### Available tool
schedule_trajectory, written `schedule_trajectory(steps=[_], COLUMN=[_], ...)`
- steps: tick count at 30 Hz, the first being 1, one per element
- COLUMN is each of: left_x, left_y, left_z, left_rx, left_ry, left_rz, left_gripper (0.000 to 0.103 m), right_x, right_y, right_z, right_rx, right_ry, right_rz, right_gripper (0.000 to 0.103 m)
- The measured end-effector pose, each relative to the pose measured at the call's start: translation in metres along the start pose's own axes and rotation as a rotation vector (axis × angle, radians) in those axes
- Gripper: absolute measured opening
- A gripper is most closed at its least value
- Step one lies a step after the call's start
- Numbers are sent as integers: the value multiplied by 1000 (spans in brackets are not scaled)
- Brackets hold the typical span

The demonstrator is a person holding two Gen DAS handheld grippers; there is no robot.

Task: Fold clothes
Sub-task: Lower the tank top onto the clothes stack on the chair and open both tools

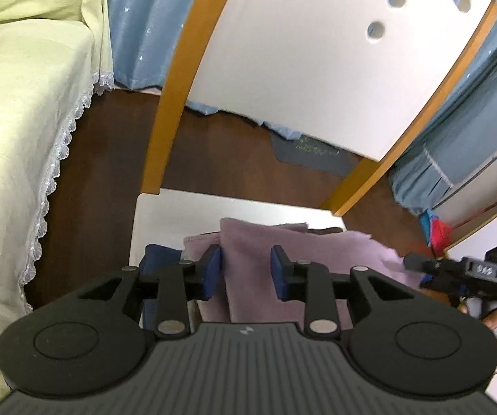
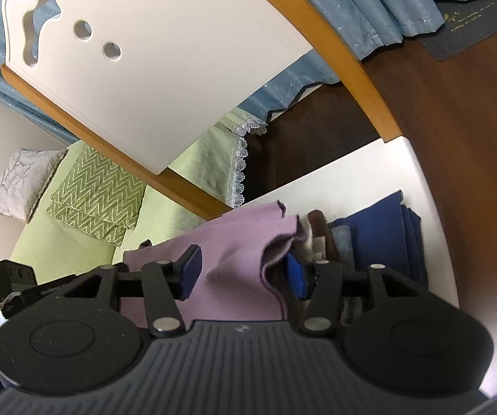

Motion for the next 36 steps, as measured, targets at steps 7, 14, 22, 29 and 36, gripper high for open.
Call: schedule_trajectory(steps=[7,14,22,29,36], left_x=[1,0,23,49,43], left_y=[12,33,9,47,82], left_z=[1,4,-10,-12,-60], left_rx=[-99,-216,-103,-128,-39], left_ry=[30,8,66,271,439], left_rz=[-47,-51,34,53,22], left_gripper=[0,0,23,42,42], right_x=[2,23,14,-1,-11], right_y=[-5,1,-27,25,53], right_z=[4,13,9,0,-27], right_rx=[-31,-87,7,-18,12], right_ry=[56,161,147,-24,-65], right_rz=[9,58,-25,-47,-63], right_gripper=[3,2,26,39,40])
Point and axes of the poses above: each gripper's, at about its wrist camera, not at the fingertips, and y roughly against the way its jaws point, x to its left, z to its top, the point moved 8 cm from there along -y, roughly the way its jaws point, and after that the axes turned 13 degrees about -x, right-handed, at the moved point
